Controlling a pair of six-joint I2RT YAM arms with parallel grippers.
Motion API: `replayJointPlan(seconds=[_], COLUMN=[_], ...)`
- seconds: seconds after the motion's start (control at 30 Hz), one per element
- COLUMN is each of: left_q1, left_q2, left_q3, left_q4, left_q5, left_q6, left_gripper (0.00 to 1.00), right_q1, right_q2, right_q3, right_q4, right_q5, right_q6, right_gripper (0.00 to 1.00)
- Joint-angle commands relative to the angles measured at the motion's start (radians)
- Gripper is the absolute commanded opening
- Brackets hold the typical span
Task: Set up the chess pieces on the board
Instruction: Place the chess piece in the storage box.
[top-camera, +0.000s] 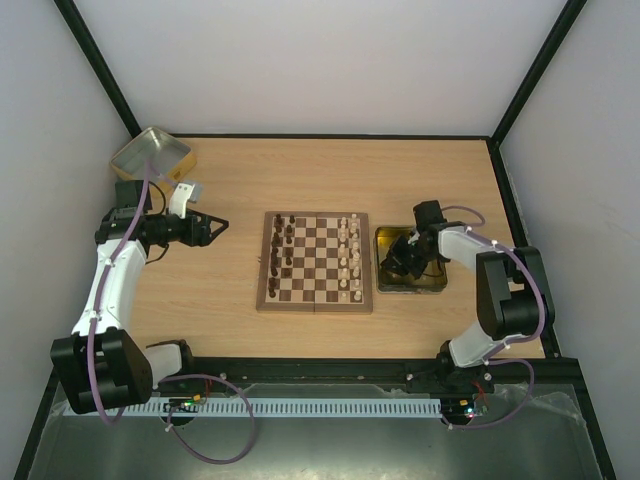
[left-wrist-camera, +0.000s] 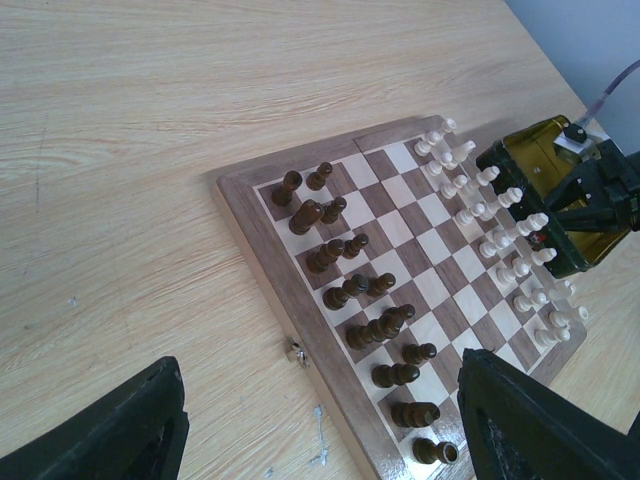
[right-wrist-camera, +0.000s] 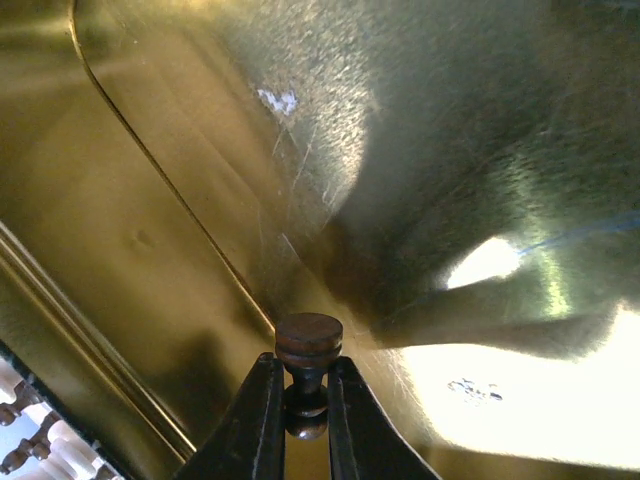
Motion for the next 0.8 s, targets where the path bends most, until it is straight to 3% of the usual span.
replayJointPlan(seconds=[0.0,0.77], left_q1=[0.002,-0.002], left_q2=[0.007,0.008], left_q3=[-0.011,-0.011], left_q4=[-0.001,-0.001], left_q5=[0.013,0.007], left_q6=[0.003,0.003], left_gripper=[0.74,0.74], right_q1=[-0.004,-0.038], right_q2=[0.016,0.039], right_q3=[0.036,0.067], right_q4=[-0.022,-0.018], right_q5=[0.002,0.012], right_q6=[-0.009,-0.007], right_gripper=[0.08,0.12])
